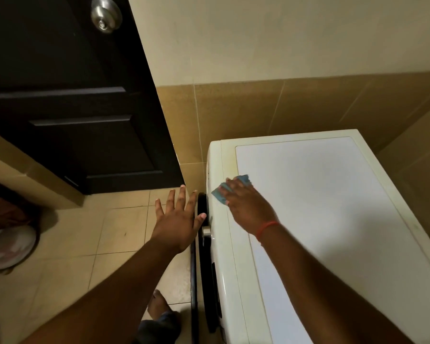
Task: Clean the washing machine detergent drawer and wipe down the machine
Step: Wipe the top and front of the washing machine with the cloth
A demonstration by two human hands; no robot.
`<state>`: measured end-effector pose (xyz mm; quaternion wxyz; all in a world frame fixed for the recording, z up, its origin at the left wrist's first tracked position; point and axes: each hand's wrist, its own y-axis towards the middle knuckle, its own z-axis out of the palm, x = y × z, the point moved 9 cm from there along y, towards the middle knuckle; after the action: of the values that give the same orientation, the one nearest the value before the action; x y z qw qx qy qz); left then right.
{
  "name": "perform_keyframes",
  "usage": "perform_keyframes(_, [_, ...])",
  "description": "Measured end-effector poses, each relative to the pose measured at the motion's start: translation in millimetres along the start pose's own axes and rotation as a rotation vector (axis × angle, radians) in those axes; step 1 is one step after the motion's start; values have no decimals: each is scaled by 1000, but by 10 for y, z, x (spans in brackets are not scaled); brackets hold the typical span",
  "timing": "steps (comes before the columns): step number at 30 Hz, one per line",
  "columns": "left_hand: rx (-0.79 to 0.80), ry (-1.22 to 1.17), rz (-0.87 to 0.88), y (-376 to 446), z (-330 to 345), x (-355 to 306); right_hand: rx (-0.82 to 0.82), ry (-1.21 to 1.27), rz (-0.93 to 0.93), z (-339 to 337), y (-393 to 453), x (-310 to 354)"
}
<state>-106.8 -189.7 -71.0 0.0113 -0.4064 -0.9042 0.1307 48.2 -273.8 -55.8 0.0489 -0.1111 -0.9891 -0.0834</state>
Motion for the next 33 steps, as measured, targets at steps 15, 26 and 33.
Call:
perform_keyframes(15, [10,39,145,103,-64,-882,66,-206,-143,-283,-751,-1232])
perform_keyframes(26, [10,52,133,55,-73,-1478,53,-136,611,-677,-1578,-2883])
perform_keyframes(33, [11,28,138,-21,59,-1665,-17,-69,741,-713,-1885,-3236])
